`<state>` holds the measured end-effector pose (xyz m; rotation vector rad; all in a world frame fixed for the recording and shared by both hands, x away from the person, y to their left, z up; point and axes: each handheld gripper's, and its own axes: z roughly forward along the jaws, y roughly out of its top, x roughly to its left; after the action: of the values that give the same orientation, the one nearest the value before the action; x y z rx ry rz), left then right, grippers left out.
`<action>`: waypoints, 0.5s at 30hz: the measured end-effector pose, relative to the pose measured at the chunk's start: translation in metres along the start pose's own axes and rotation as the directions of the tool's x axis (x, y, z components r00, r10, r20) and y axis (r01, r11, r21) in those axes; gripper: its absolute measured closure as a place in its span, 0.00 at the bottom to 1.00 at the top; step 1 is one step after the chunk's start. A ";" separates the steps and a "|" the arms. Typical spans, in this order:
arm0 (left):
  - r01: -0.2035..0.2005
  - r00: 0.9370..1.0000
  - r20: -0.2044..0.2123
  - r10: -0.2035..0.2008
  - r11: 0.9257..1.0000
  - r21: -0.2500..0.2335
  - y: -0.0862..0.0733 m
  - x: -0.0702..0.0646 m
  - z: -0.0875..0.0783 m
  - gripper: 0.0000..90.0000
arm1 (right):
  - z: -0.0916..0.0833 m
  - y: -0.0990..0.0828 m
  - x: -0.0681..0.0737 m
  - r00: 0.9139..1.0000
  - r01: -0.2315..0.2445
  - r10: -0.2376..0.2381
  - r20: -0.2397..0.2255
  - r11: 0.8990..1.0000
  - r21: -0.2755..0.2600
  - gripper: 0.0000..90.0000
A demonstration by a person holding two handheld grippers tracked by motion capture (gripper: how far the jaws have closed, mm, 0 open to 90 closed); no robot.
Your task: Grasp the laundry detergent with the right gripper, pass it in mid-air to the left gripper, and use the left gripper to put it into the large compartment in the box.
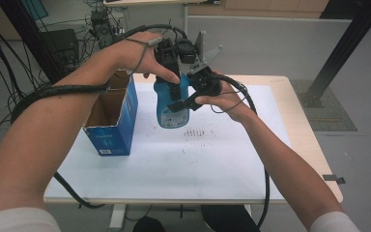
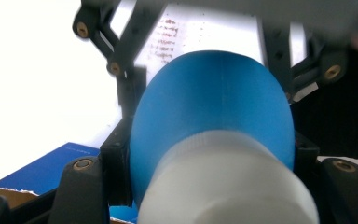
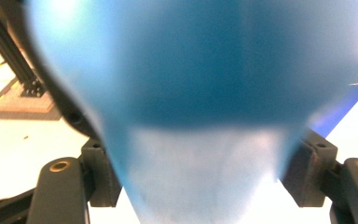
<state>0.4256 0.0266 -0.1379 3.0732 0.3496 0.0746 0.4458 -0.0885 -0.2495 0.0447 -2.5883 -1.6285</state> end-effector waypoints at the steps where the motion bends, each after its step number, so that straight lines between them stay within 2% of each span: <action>1: 0.001 1.000 0.001 -0.001 1.000 0.002 0.000 0.000 0.000 0.42 | -0.001 -0.002 0.000 1.000 -0.007 0.007 0.003 1.000 0.002 0.26; 3: 0.006 1.000 0.000 -0.006 1.000 0.002 0.000 0.000 0.001 0.42 | -0.003 -0.005 0.000 1.000 -0.016 0.016 0.009 1.000 0.011 0.24; 4: 0.011 1.000 0.002 -0.011 1.000 0.001 -0.001 0.001 0.000 0.42 | -0.005 -0.009 -0.001 0.999 -0.035 0.035 0.018 0.999 0.028 0.19; 7: 0.018 1.000 0.001 -0.018 1.000 -0.003 -0.001 0.002 -0.001 0.42 | -0.008 -0.013 -0.002 0.999 -0.038 0.037 0.026 0.999 0.031 0.19; 8: 0.023 1.000 -0.004 -0.023 1.000 -0.004 -0.001 0.003 -0.002 0.42 | -0.012 -0.014 -0.002 0.999 -0.046 0.045 0.028 0.998 0.030 0.14; 9: 0.023 1.000 -0.004 -0.023 1.000 -0.004 -0.001 0.003 -0.002 0.42 | -0.012 -0.014 -0.002 0.999 -0.046 0.045 0.028 0.998 0.030 0.14; 11: 0.030 1.000 -0.007 -0.030 1.000 -0.003 -0.002 0.003 -0.003 0.42 | -0.017 -0.016 -0.001 0.997 -0.043 0.041 0.061 0.998 0.038 0.12; 15: 0.048 0.999 -0.010 -0.048 0.999 -0.004 -0.004 0.004 -0.005 0.42 | -0.027 -0.021 0.000 0.993 -0.080 0.076 0.095 0.996 0.047 0.05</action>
<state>0.4283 0.0315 -0.1326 3.0595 0.4233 0.0886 0.4474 -0.1218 -0.2572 -0.1306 -2.6630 -1.5747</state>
